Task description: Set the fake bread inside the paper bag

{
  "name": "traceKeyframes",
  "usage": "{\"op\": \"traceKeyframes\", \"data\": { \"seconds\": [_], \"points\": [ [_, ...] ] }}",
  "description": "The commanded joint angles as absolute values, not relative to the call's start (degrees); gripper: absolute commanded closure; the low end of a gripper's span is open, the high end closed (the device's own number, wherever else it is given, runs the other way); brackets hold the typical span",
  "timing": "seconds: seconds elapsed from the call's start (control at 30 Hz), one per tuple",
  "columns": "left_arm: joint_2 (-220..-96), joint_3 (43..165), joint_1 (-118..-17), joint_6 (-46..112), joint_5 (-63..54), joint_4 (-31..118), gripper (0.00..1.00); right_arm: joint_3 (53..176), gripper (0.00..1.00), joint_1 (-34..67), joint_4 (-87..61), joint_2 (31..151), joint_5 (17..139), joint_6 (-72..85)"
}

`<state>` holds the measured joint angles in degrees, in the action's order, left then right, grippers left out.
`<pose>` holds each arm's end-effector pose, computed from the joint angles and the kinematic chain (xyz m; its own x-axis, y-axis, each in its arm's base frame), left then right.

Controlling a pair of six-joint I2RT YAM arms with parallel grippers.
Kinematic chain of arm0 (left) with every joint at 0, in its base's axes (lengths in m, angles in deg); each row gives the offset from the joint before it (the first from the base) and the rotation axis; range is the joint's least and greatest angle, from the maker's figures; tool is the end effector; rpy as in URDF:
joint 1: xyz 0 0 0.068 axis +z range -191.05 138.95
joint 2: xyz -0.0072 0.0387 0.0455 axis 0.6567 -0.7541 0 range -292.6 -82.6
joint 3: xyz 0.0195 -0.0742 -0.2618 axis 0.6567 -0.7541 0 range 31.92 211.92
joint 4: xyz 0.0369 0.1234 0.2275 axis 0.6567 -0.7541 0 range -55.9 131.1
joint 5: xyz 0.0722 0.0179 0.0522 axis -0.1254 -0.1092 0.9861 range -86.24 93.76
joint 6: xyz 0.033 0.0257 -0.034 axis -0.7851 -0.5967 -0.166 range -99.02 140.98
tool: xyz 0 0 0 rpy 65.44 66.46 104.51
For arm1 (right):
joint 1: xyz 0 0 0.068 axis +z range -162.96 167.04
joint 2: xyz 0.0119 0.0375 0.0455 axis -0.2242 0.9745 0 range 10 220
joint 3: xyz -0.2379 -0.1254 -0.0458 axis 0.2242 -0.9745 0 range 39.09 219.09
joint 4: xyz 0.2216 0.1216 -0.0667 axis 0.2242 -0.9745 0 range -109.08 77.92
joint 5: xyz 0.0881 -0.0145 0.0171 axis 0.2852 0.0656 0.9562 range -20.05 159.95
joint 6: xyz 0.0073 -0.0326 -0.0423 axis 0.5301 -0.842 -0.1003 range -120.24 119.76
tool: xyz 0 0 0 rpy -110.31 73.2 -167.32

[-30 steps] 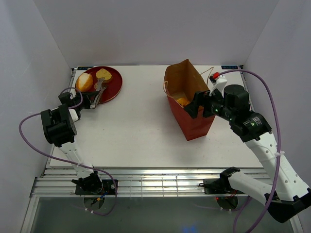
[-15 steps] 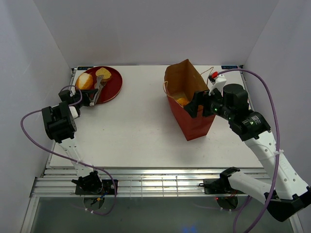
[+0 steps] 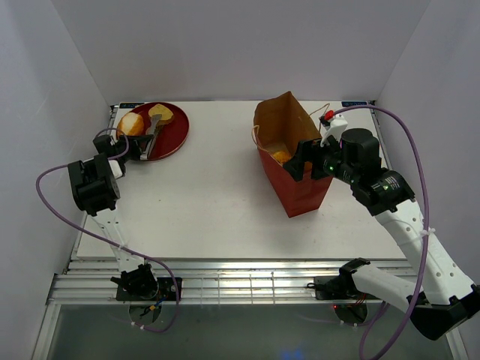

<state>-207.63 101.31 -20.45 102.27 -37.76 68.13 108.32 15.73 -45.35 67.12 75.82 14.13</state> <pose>0.4273 0.1355 0.1130 -0.3460 -0.9206 0.1809 -0.4006 -0.0294 -0.9158 0.1787 0.1019 0.4058 -0.4461 0.0372 -0.8942 -0.4650 0.8441 0.2671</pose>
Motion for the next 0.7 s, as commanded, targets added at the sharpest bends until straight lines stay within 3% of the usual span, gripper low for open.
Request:
{"op": "traceKeyframes", "data": {
  "seconds": [0.0,0.3,0.67],
  "points": [
    [-207.9,104.0,-21.4,101.7,-37.0,67.6,0.49,109.8,0.04,16.1,-44.0,67.0,74.7,13.0],
    [-206.4,103.0,-21.9,100.9,-37.1,67.6,0.63,110.1,0.04,16.0,-44.1,66.6,74.4,12.8],
    [-194.9,99.2,-21.9,98.2,-37.5,67.2,0.65,110.0,0.04,16.0,-44.2,65.6,74.5,12.7]
  ]
}}
